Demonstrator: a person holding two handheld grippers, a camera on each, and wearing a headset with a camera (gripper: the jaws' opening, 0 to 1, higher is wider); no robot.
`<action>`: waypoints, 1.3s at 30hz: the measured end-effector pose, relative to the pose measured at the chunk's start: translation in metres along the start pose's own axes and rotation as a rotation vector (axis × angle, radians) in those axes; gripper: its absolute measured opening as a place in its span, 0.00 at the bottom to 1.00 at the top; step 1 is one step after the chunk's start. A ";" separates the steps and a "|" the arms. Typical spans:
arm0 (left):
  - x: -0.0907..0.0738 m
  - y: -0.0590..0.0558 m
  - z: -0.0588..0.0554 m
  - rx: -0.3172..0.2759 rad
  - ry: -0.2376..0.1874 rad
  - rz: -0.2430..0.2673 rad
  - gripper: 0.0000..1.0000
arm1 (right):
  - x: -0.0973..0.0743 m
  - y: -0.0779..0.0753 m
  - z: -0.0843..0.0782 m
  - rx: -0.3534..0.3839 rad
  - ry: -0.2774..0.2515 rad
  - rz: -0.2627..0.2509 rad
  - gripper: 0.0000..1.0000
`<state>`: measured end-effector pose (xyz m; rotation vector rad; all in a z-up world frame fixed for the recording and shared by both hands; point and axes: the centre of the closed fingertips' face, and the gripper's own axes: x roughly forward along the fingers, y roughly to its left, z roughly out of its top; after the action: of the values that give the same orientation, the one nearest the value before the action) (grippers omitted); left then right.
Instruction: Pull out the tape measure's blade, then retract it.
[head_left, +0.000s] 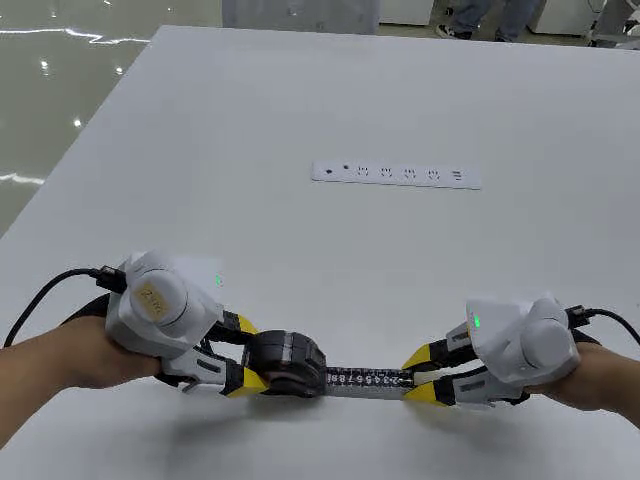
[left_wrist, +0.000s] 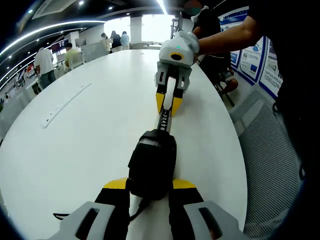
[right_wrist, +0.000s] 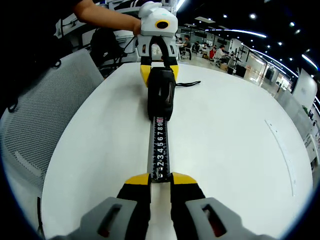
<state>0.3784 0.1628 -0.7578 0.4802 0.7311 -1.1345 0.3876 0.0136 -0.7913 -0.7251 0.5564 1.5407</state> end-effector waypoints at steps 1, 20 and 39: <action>0.000 0.000 0.000 0.000 0.000 0.000 0.27 | -0.002 0.000 -0.002 -0.001 0.004 -0.002 0.13; 0.001 0.000 0.000 -0.004 0.000 -0.004 0.27 | -0.046 0.000 -0.051 0.021 0.084 -0.023 0.12; 0.001 0.000 0.000 -0.016 0.012 -0.002 0.28 | -0.080 0.003 -0.084 0.052 0.169 -0.046 0.13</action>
<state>0.3790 0.1619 -0.7587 0.4728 0.7504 -1.1279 0.3963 -0.1022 -0.7902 -0.8269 0.6984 1.4255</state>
